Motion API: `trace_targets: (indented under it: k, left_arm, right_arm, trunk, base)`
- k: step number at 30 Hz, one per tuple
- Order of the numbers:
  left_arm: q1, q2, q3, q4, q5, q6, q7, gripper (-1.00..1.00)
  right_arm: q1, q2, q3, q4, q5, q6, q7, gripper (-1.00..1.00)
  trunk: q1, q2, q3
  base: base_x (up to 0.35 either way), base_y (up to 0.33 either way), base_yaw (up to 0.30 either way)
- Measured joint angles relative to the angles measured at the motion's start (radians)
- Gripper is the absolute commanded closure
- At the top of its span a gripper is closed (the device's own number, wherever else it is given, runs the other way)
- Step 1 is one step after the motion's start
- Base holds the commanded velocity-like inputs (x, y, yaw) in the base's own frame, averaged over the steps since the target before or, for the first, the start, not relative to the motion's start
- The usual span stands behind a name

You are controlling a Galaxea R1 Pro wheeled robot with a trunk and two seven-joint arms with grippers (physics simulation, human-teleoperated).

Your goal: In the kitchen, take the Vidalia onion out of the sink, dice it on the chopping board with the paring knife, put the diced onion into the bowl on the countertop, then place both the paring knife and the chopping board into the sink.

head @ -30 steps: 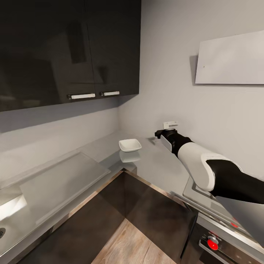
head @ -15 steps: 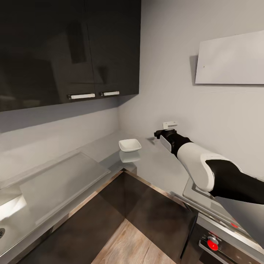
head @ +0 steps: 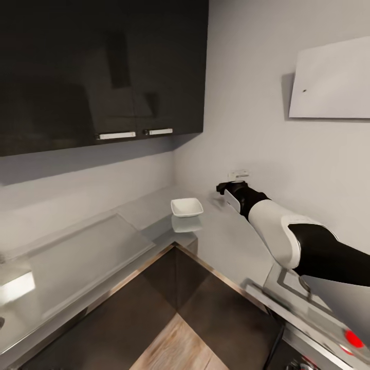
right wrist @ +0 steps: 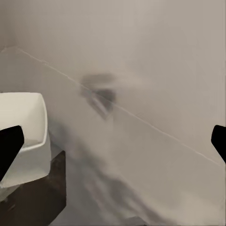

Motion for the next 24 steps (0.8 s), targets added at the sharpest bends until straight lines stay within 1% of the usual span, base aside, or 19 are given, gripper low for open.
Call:
trace_targets:
  k: [6,9,15,19,24]
  left_arm:
    - [0.000,0.000,0.000,0.008,0.000,0.001,0.000,-1.00]
    - [0.000,0.000,0.001,0.014,0.000,0.000,0.000,-1.00]
    - [0.000,0.000,0.001,0.018,0.000,0.000,-0.001,-1.00]
    - [0.000,0.001,0.001,0.023,0.000,0.000,-0.001,-1.00]
    - [0.000,0.003,0.001,0.023,0.000,0.000,-0.001,-1.00]
  right_arm:
    - [0.000,-0.001,0.000,0.000,0.000,0.000,0.001,-1.00]
    - [-0.001,-0.003,0.000,0.000,0.001,0.000,0.001,-1.00]
    - [0.000,-0.008,-0.001,0.000,0.001,0.000,0.002,-1.00]
    - [0.000,-0.008,0.000,0.010,0.001,0.000,0.002,-1.00]
    - [0.001,-0.008,0.000,0.017,0.000,0.000,0.002,-1.00]
  trunk:
    - [0.000,0.000,0.000]
    - [0.000,0.000,0.000]
    - [0.000,0.000,0.000]
    - [0.000,0.000,0.000]
    - [0.000,0.000,0.000]
  base:
    - [0.059,-0.073,0.272]
    - [0.010,-0.013,0.138]
    - [0.081,-0.095,0.017]
    - [0.215,-0.174,0.001]
    - [0.247,-0.042,0.000]
